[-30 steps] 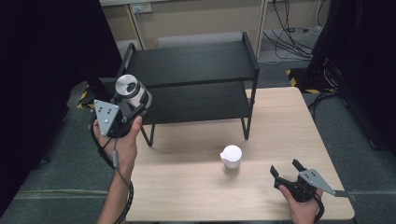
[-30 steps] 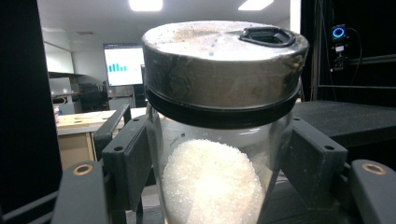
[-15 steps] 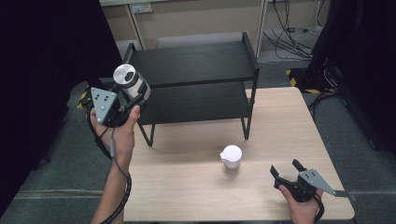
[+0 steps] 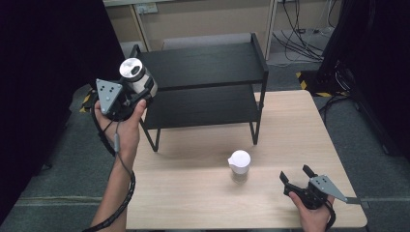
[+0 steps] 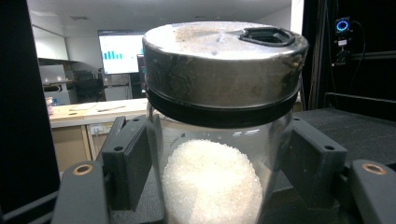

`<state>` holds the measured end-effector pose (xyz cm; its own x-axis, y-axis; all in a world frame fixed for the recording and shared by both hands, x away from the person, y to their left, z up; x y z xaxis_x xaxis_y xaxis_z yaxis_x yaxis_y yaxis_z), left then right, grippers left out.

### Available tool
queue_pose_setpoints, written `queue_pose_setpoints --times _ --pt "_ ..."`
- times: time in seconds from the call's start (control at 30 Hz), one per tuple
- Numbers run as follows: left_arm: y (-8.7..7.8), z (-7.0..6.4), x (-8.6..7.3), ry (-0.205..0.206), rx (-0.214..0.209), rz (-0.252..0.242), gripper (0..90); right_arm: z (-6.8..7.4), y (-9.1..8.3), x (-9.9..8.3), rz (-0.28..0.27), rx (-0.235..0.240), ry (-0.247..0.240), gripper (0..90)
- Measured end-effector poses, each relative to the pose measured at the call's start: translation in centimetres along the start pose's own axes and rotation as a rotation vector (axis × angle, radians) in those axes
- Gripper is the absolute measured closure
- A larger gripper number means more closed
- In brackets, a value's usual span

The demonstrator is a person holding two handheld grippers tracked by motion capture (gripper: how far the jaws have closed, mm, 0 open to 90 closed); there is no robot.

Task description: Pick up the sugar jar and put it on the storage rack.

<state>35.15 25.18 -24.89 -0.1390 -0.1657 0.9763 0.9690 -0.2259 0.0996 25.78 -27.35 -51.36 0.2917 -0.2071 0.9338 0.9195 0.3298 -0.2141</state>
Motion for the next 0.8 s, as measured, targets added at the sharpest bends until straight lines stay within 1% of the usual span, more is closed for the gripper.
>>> queue_pose_setpoints --times 0.33,0.63,0.77,0.8 --pt "1.2 0.6 1.0 0.011 0.012 0.019 30.6 0.0 0.0 0.0 0.001 0.0 -0.001 8.1" --pt "2.8 0.9 1.2 0.032 0.027 0.05 30.6 0.0 0.0 0.0 0.001 0.0 -0.001 8.1" --pt "3.2 0.9 1.3 0.04 0.029 0.06 30.6 0.0 0.0 0.0 0.001 0.001 0.0 8.1" --pt "3.4 0.9 1.3 0.047 0.028 0.065 30.6 0.0 0.0 0.0 0.001 0.001 0.0 8.1"
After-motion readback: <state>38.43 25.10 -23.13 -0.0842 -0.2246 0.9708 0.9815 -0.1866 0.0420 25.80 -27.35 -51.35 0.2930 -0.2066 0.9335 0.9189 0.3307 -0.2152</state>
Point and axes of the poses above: each handheld gripper's, and its own axes: y roughly forward along the jaws, x roughly out of its top, z roughly to its left, the point moved 9 cm from there along y, roughly forward along the jaws, and after that the axes turned 9 degrees about y, right-handed, at the moved point
